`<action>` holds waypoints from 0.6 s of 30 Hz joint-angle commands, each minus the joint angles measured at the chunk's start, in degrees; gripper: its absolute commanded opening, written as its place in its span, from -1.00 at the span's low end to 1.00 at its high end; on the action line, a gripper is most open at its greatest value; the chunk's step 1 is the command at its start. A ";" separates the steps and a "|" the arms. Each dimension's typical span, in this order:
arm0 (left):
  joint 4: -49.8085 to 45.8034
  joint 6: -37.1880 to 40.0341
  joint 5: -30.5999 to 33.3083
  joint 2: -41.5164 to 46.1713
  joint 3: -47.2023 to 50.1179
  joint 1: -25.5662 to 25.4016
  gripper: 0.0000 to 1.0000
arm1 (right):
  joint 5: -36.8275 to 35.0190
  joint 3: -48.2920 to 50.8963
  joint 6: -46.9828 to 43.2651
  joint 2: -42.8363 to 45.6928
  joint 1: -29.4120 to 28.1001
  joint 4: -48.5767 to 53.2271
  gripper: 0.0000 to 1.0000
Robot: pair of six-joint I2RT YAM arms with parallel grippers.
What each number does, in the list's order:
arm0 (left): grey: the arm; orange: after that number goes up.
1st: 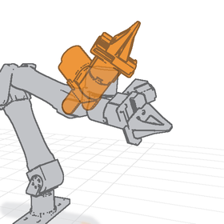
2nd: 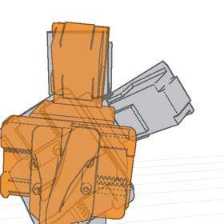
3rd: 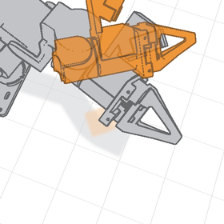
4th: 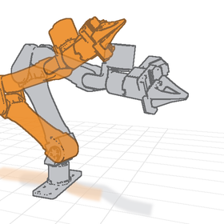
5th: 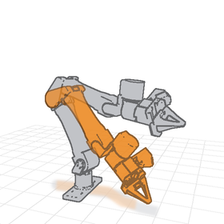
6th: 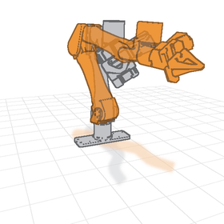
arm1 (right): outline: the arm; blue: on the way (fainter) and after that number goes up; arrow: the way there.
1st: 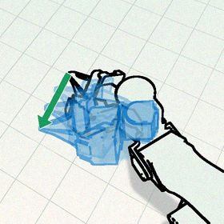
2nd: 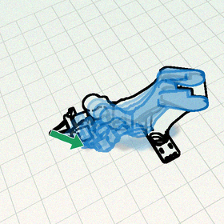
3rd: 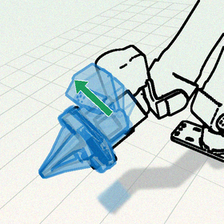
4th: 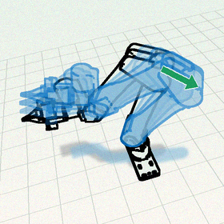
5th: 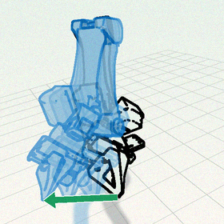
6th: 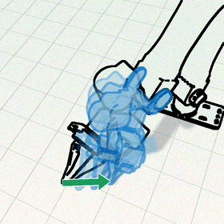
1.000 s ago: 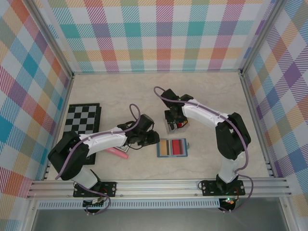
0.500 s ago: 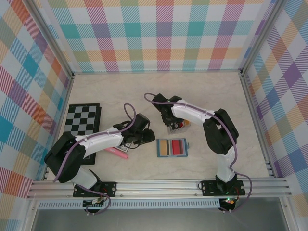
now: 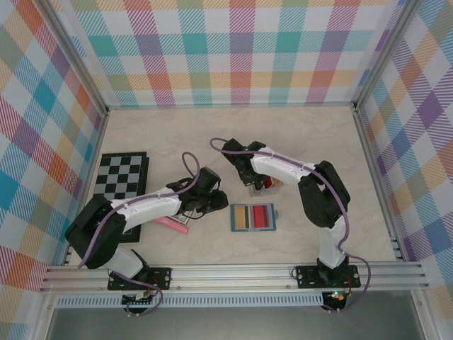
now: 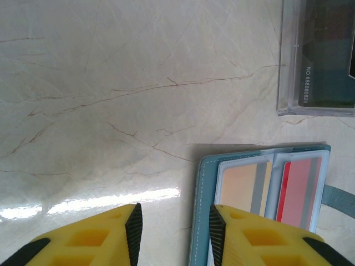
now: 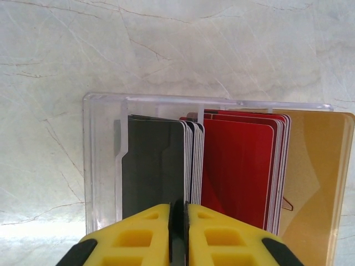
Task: Put the credit cards into the card holder
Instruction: Pick up the credit card from the storage box.
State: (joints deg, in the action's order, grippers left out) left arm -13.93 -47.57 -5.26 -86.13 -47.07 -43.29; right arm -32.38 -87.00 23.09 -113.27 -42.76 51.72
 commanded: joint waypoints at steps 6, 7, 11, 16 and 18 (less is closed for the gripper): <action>-1.53 -0.27 0.16 0.69 0.76 0.43 -0.22 | 0.22 0.08 0.90 3.83 -0.05 2.49 -0.80; -1.47 -0.24 0.14 0.70 0.68 0.40 -0.22 | 0.89 0.08 1.11 4.29 -0.04 2.61 -0.81; -1.47 -0.24 0.14 0.67 0.57 0.45 -0.22 | 3.98 1.33 1.85 6.44 -0.03 1.82 -0.82; -1.50 -0.24 -0.26 0.77 0.25 0.51 -0.22 | 6.33 1.77 2.54 8.40 -0.04 1.73 -0.94; -1.45 0.01 -0.75 1.34 0.12 0.58 -0.22 | 8.39 2.06 3.04 10.25 0.16 1.42 -1.00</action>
State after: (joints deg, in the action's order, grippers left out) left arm -14.02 -47.57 -5.41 -86.13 -47.05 -43.27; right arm -27.42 -85.80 24.67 -106.39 -42.76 52.27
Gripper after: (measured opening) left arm 0.388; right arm 0.056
